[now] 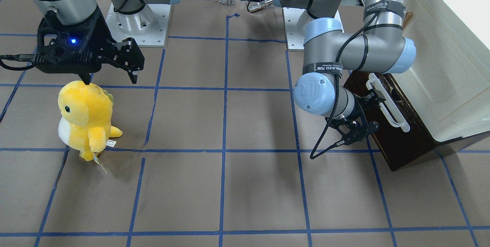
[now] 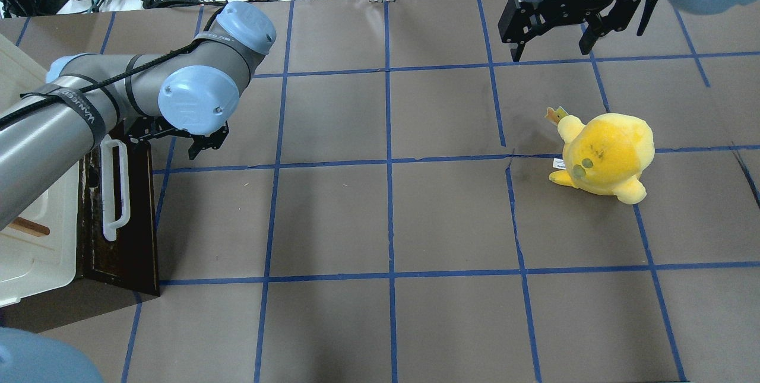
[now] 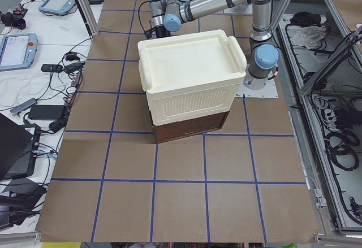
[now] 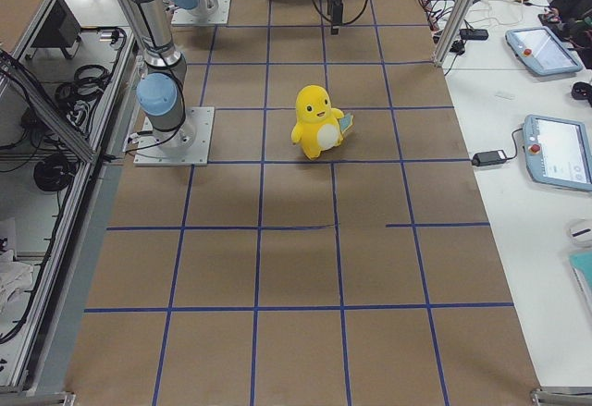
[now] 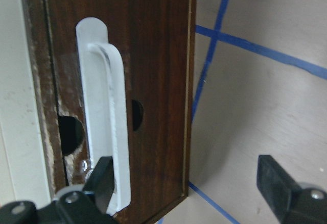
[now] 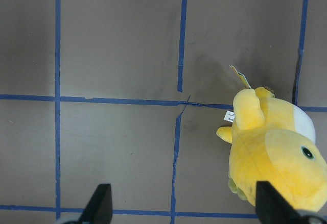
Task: Pull drawer sideways
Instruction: 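Move the left gripper down toward the white drawer handle, then close the left gripper around the white drawer handle, then hold the handle with the left gripper and begin pulling outward, then pull the drawer out away from the cabinet with the left gripper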
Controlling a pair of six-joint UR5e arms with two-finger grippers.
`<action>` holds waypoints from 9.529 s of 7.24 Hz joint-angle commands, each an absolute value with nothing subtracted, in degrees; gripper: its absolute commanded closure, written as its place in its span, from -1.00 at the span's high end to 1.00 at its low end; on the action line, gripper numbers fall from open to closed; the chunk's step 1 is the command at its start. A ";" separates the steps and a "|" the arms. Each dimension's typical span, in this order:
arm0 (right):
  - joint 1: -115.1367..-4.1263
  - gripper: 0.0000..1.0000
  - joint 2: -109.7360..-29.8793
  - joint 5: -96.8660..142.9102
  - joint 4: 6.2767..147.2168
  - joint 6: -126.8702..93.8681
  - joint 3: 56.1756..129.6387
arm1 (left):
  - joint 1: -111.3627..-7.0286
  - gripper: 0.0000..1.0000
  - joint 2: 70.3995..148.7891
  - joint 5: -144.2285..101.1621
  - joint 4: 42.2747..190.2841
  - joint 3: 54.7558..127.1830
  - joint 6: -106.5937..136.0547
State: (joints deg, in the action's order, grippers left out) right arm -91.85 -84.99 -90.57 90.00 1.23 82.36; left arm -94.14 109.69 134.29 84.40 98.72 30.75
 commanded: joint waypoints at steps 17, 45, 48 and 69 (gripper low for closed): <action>-91.85 1.00 -84.99 -90.53 90.00 1.23 82.35 | -88.95 0.08 111.36 138.16 85.61 101.69 36.82; -91.85 1.00 -84.99 -90.53 90.00 1.23 82.35 | -87.28 -0.47 110.13 138.34 87.45 102.13 35.86; -91.85 1.00 -84.99 -90.61 90.00 1.23 82.35 | -87.45 -0.53 110.65 138.43 87.19 101.95 35.86; -91.85 1.00 -84.99 -90.53 90.00 1.23 82.35 | -94.12 -0.52 111.88 138.25 89.03 99.58 37.62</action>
State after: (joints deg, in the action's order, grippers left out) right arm -91.85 -84.99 -90.57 90.00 1.24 82.35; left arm -93.36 111.80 138.41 88.83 100.04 37.58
